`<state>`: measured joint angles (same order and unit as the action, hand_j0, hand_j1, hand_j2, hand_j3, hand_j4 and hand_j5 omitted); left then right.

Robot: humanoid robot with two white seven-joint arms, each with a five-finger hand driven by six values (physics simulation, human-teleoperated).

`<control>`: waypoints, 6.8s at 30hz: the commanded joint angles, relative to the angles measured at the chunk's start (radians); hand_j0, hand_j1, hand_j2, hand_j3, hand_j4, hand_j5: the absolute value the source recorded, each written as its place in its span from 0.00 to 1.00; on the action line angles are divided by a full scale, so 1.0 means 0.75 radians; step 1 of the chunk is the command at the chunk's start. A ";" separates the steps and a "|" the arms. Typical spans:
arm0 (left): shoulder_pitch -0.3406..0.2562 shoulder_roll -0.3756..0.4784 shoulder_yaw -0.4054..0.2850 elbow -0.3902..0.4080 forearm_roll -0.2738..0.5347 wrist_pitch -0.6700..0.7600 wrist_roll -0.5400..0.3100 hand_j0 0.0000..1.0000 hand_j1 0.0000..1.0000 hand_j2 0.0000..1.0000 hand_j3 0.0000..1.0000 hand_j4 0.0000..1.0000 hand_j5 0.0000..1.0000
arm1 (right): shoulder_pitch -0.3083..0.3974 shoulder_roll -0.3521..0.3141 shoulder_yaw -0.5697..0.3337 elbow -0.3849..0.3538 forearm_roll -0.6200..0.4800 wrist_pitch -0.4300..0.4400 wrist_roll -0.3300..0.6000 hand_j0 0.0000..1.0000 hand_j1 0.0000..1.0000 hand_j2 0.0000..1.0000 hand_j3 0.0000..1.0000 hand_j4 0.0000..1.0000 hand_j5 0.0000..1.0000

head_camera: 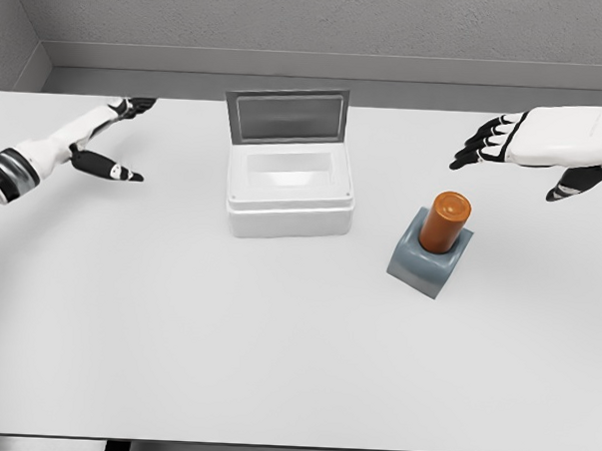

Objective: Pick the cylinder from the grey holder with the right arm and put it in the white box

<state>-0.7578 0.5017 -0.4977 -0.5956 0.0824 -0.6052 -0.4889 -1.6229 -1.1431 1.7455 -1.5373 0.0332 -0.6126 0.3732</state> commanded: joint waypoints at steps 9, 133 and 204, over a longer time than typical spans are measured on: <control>-0.031 -0.061 0.003 -0.018 0.197 0.040 -0.163 1.00 1.00 1.00 1.00 1.00 1.00 | 0.006 0.082 0.013 -0.010 -0.040 0.002 -0.048 1.00 1.00 1.00 1.00 1.00 1.00; -0.092 -0.153 0.046 -0.186 0.111 0.416 -0.163 1.00 1.00 1.00 1.00 1.00 1.00 | 0.074 0.622 -0.157 0.323 -0.112 0.002 0.067 0.34 0.34 0.34 0.34 0.34 0.34; -0.053 -0.108 0.003 -0.251 0.109 0.369 -0.163 1.00 1.00 1.00 1.00 1.00 1.00 | 0.102 0.303 -0.448 0.037 -0.167 0.002 0.046 0.98 0.98 0.98 0.98 0.98 0.98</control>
<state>-0.7977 0.4188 -0.4948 -0.7646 0.1573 -0.3300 -0.6111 -1.5463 -0.8970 1.4117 -1.4941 -0.0794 -0.6129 0.4090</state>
